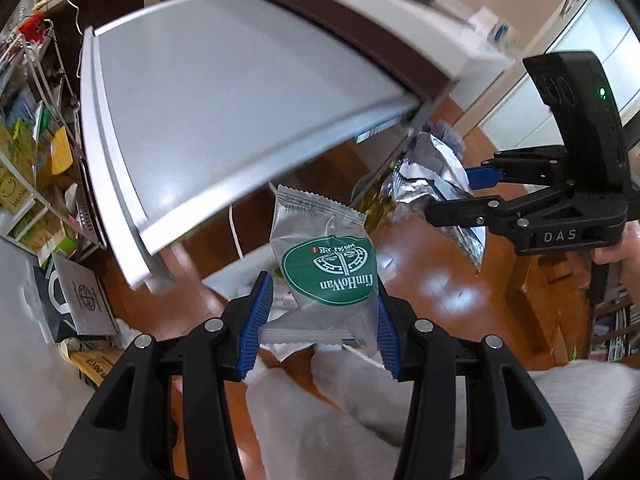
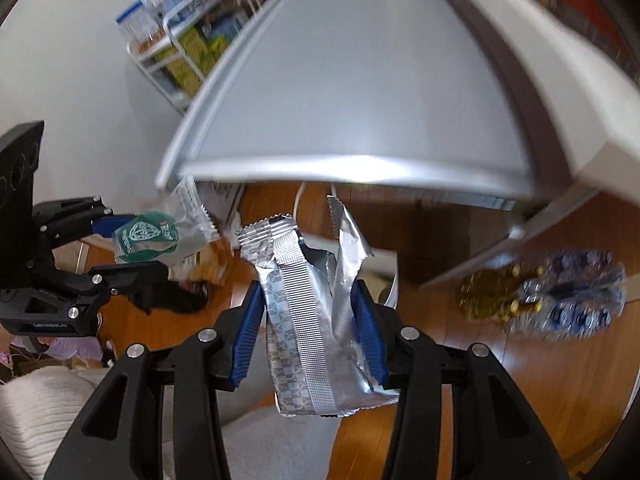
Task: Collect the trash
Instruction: 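Lift and carry the snack packet and silver wrappers in both tools over the paper bag, then open both tools to drop the packet and wrappers into the bag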
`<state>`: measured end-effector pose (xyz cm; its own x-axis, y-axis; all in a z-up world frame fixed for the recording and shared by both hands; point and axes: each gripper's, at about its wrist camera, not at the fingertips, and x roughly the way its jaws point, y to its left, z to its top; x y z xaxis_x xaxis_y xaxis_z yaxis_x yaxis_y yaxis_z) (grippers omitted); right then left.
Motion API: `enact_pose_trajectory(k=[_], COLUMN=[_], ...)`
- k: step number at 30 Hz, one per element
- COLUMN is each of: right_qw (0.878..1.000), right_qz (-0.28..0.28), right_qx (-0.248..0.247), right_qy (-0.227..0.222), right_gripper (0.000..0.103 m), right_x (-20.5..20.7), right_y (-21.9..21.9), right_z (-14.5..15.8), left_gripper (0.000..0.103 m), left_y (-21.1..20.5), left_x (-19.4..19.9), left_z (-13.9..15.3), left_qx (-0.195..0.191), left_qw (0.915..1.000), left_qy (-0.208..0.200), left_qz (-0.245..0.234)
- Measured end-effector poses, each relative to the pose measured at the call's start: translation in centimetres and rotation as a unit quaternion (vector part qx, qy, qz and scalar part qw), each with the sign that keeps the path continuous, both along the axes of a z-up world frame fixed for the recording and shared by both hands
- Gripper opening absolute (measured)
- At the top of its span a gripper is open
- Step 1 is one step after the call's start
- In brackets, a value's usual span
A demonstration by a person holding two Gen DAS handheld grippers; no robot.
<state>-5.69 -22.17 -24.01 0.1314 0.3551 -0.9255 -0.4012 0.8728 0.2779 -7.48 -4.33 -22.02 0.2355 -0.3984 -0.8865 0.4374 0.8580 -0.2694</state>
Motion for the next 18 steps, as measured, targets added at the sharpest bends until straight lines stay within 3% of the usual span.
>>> enact_pose_trajectory(k=[13, 15, 16, 18], right_qw=[0.997, 0.997, 0.996, 0.996], right_qz=[-0.006, -0.009, -0.011, -0.018], right_qx=[-0.033, -0.038, -0.042, -0.041], right_qy=[0.065, 0.071, 0.073, 0.075], right_gripper=[0.046, 0.050, 0.058, 0.062], right_x=[1.7, 2.0, 2.2, 2.4], right_y=[1.5, 1.5, 1.5, 1.1], right_z=[-8.6, -9.1, -9.2, -9.3], left_gripper=[0.050, 0.056, 0.057, 0.071], left_y=[-0.9, -0.8, -0.8, -1.1], left_x=[1.6, 1.9, 2.0, 2.1], left_z=[-8.6, -9.0, -9.1, -9.2], left_qx=[0.046, 0.051, 0.050, 0.054], left_qw=[0.9969, 0.9965, 0.9963, 0.9961], left_qy=[0.063, 0.065, 0.069, 0.069], left_qz=[-0.004, -0.003, -0.004, -0.003])
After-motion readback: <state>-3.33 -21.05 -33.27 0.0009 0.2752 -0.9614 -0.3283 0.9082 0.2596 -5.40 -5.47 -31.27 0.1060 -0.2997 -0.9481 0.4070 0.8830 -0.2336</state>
